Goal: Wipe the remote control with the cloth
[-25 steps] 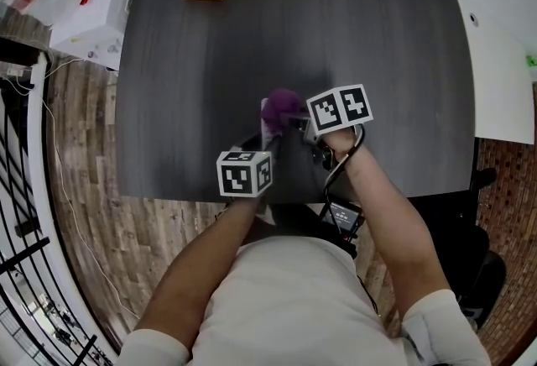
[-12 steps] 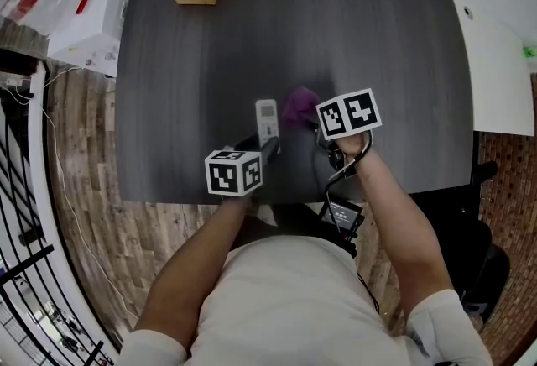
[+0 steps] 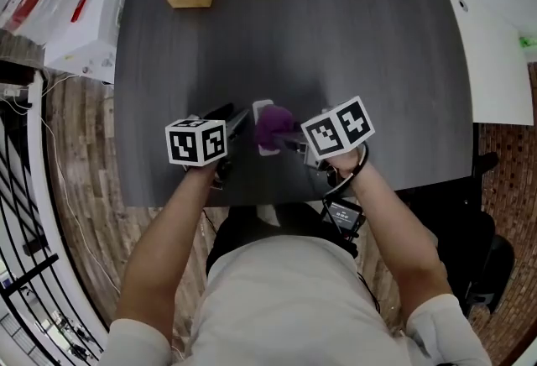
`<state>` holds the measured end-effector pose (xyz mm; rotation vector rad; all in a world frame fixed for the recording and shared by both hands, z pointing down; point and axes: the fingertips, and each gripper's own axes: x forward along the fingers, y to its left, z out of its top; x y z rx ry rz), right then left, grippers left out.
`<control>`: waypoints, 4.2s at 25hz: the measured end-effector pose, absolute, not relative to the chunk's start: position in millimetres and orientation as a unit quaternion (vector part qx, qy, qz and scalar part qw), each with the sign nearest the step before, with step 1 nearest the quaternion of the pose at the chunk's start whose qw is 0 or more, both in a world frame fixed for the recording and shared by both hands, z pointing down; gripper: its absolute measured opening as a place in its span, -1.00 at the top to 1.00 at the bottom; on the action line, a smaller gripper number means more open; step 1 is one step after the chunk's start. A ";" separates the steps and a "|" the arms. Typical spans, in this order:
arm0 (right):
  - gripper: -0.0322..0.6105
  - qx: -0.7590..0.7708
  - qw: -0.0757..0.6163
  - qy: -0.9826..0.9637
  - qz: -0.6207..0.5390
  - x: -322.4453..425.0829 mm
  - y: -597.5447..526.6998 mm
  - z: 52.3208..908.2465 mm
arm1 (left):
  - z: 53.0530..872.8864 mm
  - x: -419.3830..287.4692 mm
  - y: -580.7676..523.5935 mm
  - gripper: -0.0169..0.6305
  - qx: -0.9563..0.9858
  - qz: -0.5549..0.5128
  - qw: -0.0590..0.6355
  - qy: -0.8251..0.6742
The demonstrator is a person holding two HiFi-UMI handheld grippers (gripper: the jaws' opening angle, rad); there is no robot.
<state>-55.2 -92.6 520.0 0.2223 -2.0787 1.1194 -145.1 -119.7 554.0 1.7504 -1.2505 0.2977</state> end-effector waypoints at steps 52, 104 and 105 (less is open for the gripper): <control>0.54 0.261 0.467 -0.818 0.209 15.4 -110.4 546.7 | 561.2 -76.2 -99.8 0.58 0.846 0.392 0.209 -0.293; 0.54 0.146 0.495 -0.847 0.130 33.1 18.0 548.7 | 581.6 -63.8 -62.3 -0.09 0.792 0.563 -0.205 0.118; 0.54 0.147 0.494 -0.847 0.132 33.6 19.2 548.5 | 585.1 -62.0 -61.1 -0.09 0.777 0.570 -0.229 0.141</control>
